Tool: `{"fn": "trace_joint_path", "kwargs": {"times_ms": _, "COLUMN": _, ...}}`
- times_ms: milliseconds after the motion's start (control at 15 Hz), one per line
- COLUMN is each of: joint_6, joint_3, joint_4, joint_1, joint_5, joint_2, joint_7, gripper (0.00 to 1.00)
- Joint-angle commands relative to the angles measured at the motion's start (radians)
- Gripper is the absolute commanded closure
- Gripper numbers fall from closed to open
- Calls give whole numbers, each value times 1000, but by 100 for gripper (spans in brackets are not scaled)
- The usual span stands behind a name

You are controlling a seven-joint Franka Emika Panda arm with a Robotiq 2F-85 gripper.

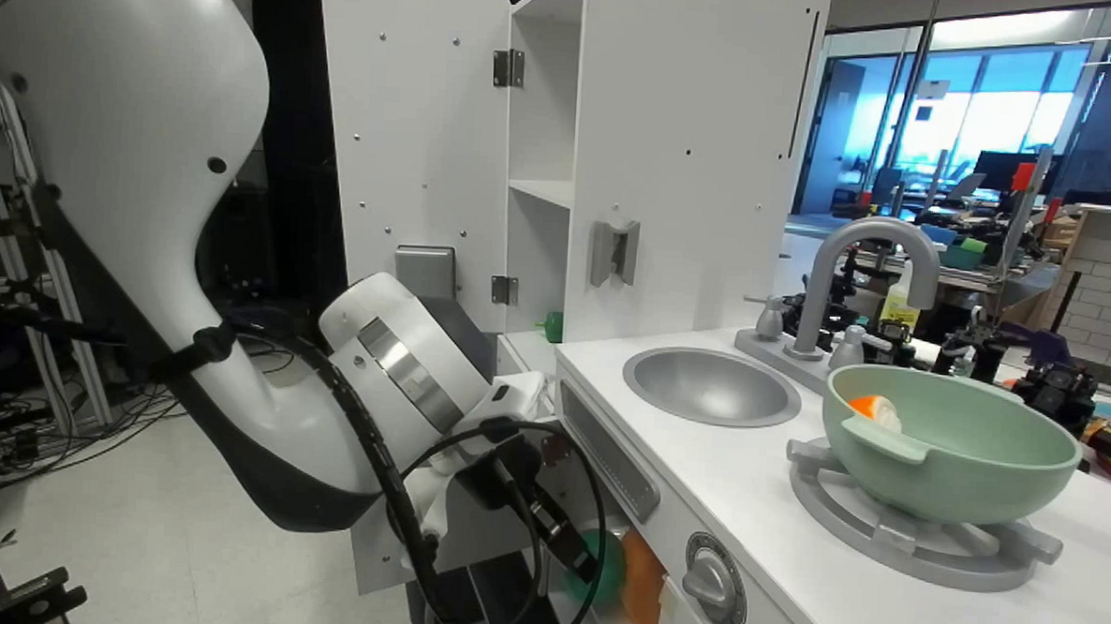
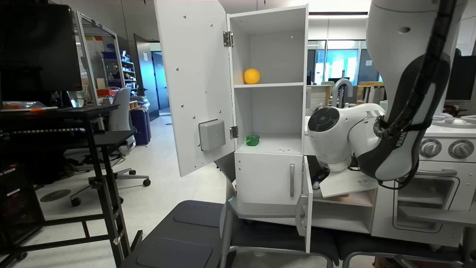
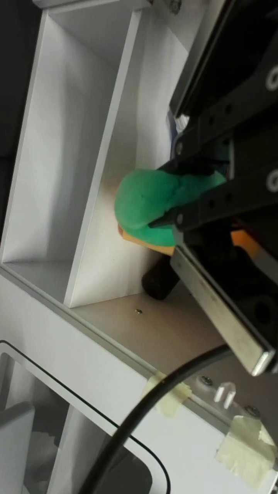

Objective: Put the orange and the green sponges in the bottom cabinet and close it

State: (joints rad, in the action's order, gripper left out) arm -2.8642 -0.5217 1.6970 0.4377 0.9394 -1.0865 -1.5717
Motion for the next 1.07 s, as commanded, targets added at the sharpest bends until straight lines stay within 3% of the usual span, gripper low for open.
{"fn": "trace_joint_path", "kwargs": {"times_ms": 0, "joint_6": 2, "joint_3": -30, "joint_4": -58, "joint_1": 6, "joint_5": 33, "joint_2": -55, "joint_7": -65, "gripper": 95}}
{"fn": "trace_joint_path", "kwargs": {"times_ms": 1000, "joint_6": 47, "joint_3": -97, "joint_4": -226, "joint_1": 11, "joint_5": 27, "joint_2": -232, "joint_7": -185, "gripper": 95}}
